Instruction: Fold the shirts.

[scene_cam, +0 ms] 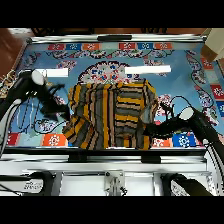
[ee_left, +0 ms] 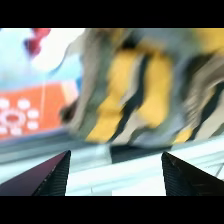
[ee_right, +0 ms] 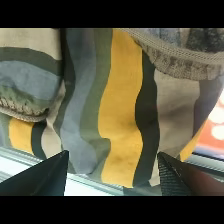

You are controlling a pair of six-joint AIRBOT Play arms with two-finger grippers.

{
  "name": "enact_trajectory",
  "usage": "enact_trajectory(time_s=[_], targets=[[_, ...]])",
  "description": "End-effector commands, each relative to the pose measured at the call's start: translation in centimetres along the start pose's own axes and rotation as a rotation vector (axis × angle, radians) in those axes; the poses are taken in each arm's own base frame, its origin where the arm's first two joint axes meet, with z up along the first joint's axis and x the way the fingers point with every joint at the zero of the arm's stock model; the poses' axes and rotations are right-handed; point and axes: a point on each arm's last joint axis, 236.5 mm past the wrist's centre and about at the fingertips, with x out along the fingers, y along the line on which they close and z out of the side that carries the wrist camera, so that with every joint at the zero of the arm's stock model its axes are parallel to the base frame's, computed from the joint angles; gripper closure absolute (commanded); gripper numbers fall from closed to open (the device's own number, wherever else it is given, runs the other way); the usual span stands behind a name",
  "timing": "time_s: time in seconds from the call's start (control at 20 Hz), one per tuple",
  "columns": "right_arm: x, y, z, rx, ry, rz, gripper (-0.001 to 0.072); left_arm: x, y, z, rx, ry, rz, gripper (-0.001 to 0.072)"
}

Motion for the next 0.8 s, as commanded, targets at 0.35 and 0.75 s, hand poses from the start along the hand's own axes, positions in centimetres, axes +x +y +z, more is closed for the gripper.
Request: enact_trajectory(time_s=[0.35, 0.75], targets=[[1.5, -1.5, 0.4, 0.039, 0.029, -0.041, 0.0045, 7.5, 0.6, -0.7, -0.125, -0.087, -0.109, -0.0013], [3.8, -1.9, 0.9, 0.105, 0.065, -0.011, 0.0401, 8.6, 0.7, 1.4, -0.182, -0.135, -0.1, 0.0442]])
